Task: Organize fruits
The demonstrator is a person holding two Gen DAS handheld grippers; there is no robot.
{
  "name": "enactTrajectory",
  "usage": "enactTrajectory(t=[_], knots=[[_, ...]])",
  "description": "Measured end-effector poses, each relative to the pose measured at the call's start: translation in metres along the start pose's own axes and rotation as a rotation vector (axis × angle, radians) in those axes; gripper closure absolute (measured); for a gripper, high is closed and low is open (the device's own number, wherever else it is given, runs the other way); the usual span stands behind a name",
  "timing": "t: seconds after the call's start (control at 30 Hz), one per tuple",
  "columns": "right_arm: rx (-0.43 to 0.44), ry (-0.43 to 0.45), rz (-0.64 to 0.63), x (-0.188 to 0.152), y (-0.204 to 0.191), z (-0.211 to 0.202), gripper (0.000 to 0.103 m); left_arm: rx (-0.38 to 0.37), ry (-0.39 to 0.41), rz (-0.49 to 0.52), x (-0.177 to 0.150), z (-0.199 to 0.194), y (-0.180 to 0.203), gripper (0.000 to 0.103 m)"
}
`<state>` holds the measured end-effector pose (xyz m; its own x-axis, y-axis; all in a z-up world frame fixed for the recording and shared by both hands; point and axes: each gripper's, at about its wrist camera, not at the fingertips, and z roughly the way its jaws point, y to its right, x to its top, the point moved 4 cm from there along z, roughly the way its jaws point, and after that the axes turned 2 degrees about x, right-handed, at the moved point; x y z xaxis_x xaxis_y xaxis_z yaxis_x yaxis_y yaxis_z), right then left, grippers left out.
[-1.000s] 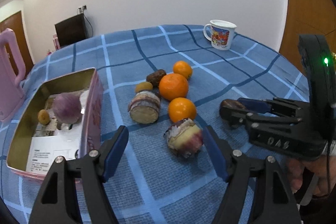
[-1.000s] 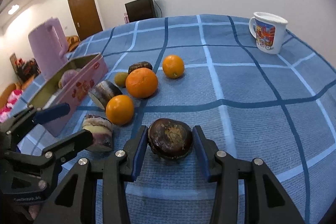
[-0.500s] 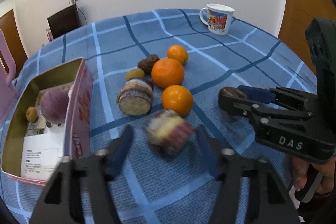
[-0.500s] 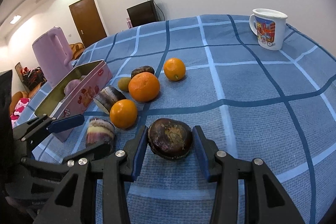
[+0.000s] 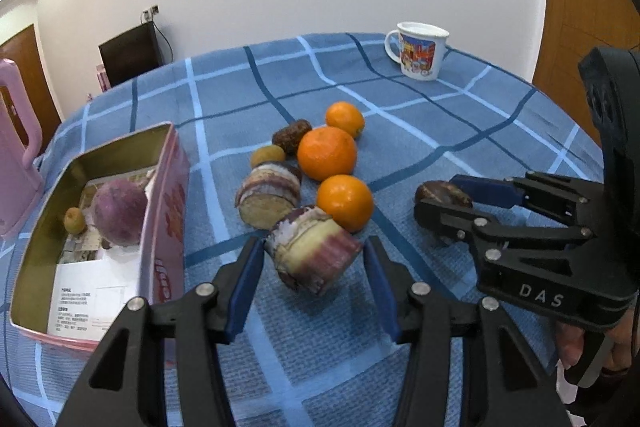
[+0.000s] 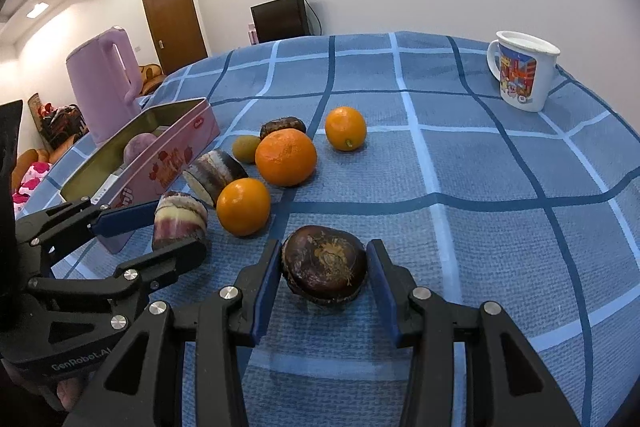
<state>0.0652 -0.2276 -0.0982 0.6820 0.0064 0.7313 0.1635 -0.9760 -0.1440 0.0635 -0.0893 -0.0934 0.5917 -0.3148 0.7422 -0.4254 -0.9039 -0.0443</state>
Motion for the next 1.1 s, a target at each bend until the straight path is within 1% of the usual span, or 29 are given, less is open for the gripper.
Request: enactTrajectory(t=[0.37,0.87,1.1], knots=[[0.008,0.058,-0.024,0.000,-0.005,-0.009,0.058,0.056,0.075,-0.002,0.002,-0.012,-0.004,0.050],[0.021,0.120,-0.051,0.000,-0.009,-0.019,0.058,0.106,0.149,-0.016,0.003,-0.023,-0.007,0.050],[0.026,0.144,-0.058,-0.001,-0.010,-0.022,0.058,0.117,0.175,-0.032,0.003,-0.027,-0.010,0.050]])
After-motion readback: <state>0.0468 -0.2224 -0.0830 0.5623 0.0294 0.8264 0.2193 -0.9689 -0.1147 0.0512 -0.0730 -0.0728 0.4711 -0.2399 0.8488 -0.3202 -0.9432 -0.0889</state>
